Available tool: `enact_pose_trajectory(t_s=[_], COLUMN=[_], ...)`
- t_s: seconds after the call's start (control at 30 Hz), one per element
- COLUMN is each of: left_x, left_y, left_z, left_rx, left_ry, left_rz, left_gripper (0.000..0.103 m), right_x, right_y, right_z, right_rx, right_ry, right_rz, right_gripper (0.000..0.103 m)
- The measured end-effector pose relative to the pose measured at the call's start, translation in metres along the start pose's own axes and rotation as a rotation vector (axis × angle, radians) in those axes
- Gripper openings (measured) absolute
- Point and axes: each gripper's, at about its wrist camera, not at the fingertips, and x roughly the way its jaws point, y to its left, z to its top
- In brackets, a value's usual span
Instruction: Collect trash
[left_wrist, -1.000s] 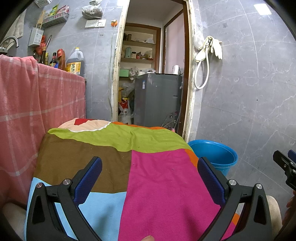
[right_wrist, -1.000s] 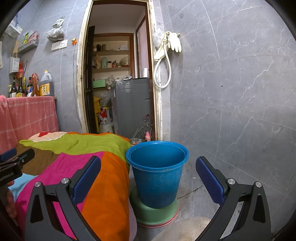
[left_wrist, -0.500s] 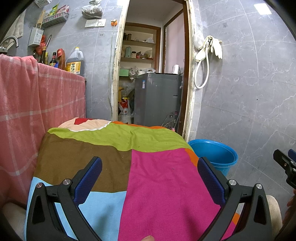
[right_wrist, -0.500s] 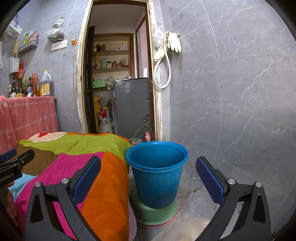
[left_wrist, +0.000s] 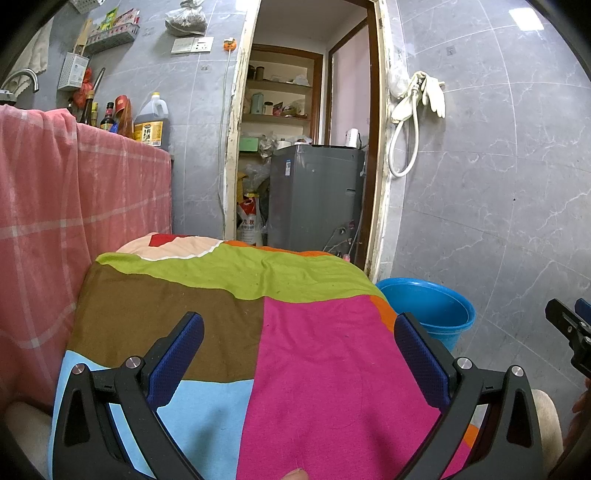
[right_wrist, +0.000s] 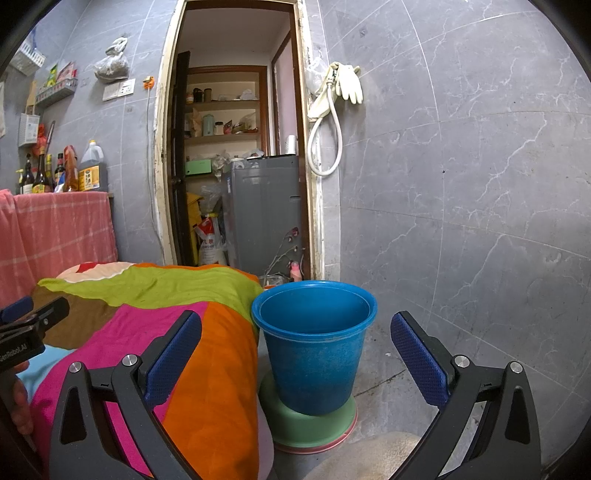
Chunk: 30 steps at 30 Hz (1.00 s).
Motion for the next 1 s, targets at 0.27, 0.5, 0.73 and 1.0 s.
enact_pose_trajectory(t_s=[0.27, 0.5, 0.73, 1.0], left_x=[0.0000, -0.0014, -0.0004, 0.0000], left_y=[0.0004, -0.0023, -0.0017, -0.0023], left_z=[0.0001, -0.0026, -0.0032, -0.0034], left_rx=[-0.001, -0.010, -0.012, -0.011], left_ry=[-0.001, -0.014, -0.016, -0.016], left_rz=[0.005, 0.023, 0.038, 0.039], left_gripper=[0.101, 0.101, 0.101, 0.101], right_x=[0.0000, -0.0001, -0.0001, -0.0002], right_y=[0.0001, 0.0005, 0.0011, 0.0016], right_z=[-0.0001, -0.0004, -0.0006, -0.0008], right_rx=[0.001, 0.001, 0.000, 0.001], right_ry=[-0.001, -0.002, -0.002, 0.000], right_rz=[0.000, 0.000, -0.001, -0.001], right_gripper=[0.103, 0.103, 0.103, 0.103])
